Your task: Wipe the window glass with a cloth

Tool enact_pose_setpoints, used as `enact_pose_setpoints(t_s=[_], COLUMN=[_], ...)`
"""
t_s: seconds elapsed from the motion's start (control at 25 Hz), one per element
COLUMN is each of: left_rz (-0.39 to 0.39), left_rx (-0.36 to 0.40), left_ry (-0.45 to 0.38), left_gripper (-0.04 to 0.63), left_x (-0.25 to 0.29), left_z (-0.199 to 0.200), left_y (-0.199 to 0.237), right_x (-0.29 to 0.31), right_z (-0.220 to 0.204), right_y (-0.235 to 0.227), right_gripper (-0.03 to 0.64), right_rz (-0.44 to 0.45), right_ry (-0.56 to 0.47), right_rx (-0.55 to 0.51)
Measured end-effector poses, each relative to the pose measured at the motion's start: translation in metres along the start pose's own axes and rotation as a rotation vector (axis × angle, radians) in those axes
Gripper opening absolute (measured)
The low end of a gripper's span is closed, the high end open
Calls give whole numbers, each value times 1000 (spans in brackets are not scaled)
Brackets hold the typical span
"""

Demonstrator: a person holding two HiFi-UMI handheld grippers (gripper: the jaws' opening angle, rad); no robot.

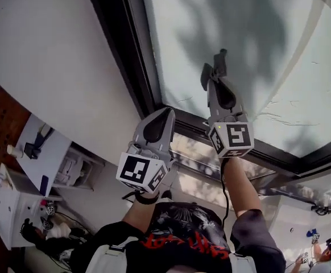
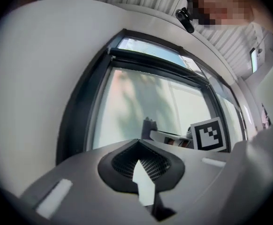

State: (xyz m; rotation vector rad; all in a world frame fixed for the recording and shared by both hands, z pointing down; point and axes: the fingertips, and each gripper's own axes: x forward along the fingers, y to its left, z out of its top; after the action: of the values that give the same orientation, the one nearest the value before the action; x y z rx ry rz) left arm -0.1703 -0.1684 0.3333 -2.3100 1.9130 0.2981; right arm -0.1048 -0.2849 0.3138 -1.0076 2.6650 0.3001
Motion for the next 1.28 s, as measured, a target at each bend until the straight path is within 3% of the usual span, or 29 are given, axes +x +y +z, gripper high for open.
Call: enact_pose_setpoints(t_s=[0.08, 0.16, 0.28, 0.44, 0.6, 0.84, 1.0, 1.08, 1.16, 1.28], left_rz=[86, 141, 159, 72, -46, -374, -448, -459, -451, -379], left_rx=[7, 12, 11, -8, -17, -55, -57, -53, -43, -16], left_ry=[-4, -11, -14, -9, 10, 37, 57, 64, 69, 62], left_gripper=[-17, -17, -17, -17, -17, -17, -17, -17, -17, -17], left_x=[-22, -39, -49, -35, 8, 70, 77, 79, 78, 75], left_z=[9, 14, 18, 15, 5, -16, -25, -27, -30, -30], left_y=[32, 52, 60, 45, 2, -120, -164, -171, -170, -144], right_x=[50, 91, 117, 66, -20, -214, -326, -354, -343, -259], right_z=[-15, -34, -50, -19, 15, 42, 53, 62, 72, 69], right_y=[60, 95, 88, 14, -93, -281, -377, -394, -374, -292], right_gripper=[26, 26, 28, 26, 26, 26, 26, 26, 26, 26], right_rz=[151, 223, 158, -11, -195, -677, -983, -1069, -1031, -780], right_ry=[33, 81, 142, 90, 60, 160, 211, 183, 108, 13], right_rx=[36, 74, 61, -56, -140, -213, -198, -175, -155, -127])
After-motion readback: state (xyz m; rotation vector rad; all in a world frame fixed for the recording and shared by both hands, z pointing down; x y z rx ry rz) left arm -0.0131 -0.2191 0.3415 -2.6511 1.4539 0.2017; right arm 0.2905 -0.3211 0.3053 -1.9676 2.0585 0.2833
